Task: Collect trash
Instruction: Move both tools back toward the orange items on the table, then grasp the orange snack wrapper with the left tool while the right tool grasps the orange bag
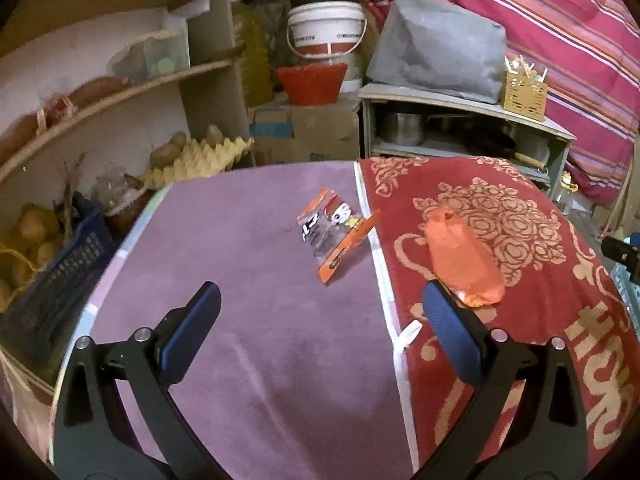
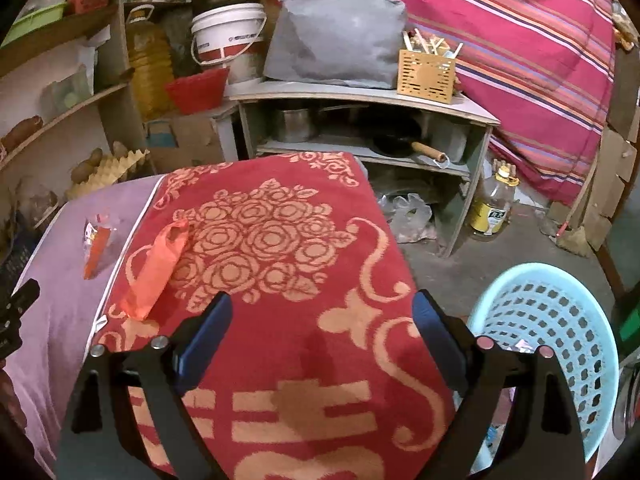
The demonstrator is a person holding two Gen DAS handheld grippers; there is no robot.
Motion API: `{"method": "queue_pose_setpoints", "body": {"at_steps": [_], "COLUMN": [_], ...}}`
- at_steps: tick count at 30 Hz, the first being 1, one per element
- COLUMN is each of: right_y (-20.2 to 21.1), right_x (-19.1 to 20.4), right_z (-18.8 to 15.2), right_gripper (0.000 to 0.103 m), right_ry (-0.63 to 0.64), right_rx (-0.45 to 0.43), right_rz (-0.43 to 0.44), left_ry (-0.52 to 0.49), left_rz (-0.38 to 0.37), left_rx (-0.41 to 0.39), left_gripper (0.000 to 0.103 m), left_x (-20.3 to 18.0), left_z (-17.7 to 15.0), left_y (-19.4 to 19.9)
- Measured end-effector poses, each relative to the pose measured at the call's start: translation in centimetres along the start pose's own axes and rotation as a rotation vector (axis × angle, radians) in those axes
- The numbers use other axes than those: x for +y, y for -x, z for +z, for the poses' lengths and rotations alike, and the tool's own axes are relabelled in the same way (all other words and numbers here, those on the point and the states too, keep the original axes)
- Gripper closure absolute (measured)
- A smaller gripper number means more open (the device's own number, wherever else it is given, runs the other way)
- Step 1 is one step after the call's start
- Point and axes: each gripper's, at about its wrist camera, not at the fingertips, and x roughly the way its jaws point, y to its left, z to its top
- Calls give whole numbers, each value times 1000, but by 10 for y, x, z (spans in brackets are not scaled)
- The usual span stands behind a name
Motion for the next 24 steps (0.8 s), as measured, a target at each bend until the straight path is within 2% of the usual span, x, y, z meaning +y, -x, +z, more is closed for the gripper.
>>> {"method": "queue_pose_setpoints", "body": {"at_steps": [3, 5, 8, 10, 13, 16, 19, 20, 21, 23, 24], "right_y": [-10, -17, -24, -29, -33, -41, -52, -54, -57, -58, -59], "right_x": [9, 13, 18, 22, 29, 33, 33, 33, 34, 38, 41], "right_z": [2, 3, 7, 9, 9, 7, 4, 3, 2, 2, 1], "right_gripper": [12, 7, 5, 5, 5, 5, 5, 5, 5, 5, 5], "right_ry": [26, 28, 19, 15, 47, 71, 69, 68, 74, 87, 94], "right_rx": [10, 14, 13, 15, 7, 17, 54, 60, 60, 55, 56], "right_rz": [-22, -23, -16, -23, -41, -68, -53, -53, -52, -51, -50], "left_ry": [58, 85, 101, 88, 46, 7, -1, 1, 2, 3, 6], "left_rz": [-3, -8, -8, -12, 4, 32, -5, -23, -37, -61, -83], "left_rx": [19, 28, 44, 23, 41, 32, 64, 75, 89, 117, 132], "left_gripper": [6, 6, 6, 6, 6, 11, 27, 39, 45, 51, 61], "left_x": [8, 11, 11, 8, 1, -4, -3, -2, -1, 0, 1], "left_z": [2, 3, 9, 12, 17, 19, 21, 22, 22, 21, 22], "left_y": [-14, -24, -42, -50, -68, -79, -93, -96, -101, -108, -112]}}
